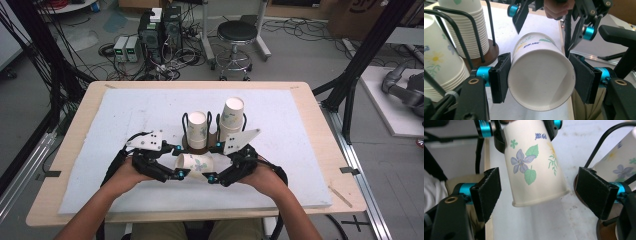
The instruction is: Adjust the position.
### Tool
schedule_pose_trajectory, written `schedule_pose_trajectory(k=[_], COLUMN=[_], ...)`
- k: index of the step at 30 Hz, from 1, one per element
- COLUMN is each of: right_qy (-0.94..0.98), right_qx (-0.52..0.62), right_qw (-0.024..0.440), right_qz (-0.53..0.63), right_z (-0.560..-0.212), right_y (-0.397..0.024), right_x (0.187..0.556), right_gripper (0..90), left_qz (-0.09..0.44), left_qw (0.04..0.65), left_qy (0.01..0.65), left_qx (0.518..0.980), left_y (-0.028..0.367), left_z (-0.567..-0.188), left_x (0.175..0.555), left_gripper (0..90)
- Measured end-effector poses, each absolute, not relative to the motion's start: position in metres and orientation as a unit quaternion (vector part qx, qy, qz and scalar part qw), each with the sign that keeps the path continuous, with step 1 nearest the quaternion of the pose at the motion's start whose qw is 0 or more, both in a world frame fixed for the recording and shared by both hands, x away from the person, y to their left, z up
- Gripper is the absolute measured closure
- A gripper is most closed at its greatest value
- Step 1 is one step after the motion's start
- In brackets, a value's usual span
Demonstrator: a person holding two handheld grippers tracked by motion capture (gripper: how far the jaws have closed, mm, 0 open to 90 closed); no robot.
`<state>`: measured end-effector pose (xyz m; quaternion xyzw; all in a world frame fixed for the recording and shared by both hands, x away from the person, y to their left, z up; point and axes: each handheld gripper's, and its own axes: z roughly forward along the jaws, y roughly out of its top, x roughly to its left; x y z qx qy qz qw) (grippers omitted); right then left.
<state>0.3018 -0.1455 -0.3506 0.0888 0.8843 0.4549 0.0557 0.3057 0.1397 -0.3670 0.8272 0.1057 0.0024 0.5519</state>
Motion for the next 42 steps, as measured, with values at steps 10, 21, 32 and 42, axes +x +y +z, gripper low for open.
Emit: schedule_pose_trajectory(k=[10,21,32,42], right_qy=[0.851,0.821,0.815,0.82], right_qx=[0.117,0.148,0.141,0.13], right_qw=[0.067,0.073,0.039,0.016], right_qz=[0.508,0.547,0.561,0.558], right_z=[-0.359,-0.383,-0.388,-0.392], right_y=[-0.161,-0.175,-0.173,-0.167], right_x=[0.294,0.286,0.286,0.288], right_gripper=[20.3,20.3,20.3,20.3], left_qz=[0.012,0.019,0.008,0.001], left_qw=[0.591,0.641,0.665,0.662], left_qy=[0.111,0.097,0.091,0.075], left_qx=[0.799,0.761,0.741,0.745], left_y=[0.148,0.149,0.153,0.149], left_z=[-0.377,-0.382,-0.389,-0.39], left_x=[0.301,0.293,0.292,0.29], left_gripper=[36.9,37.0,37.0,37.0])
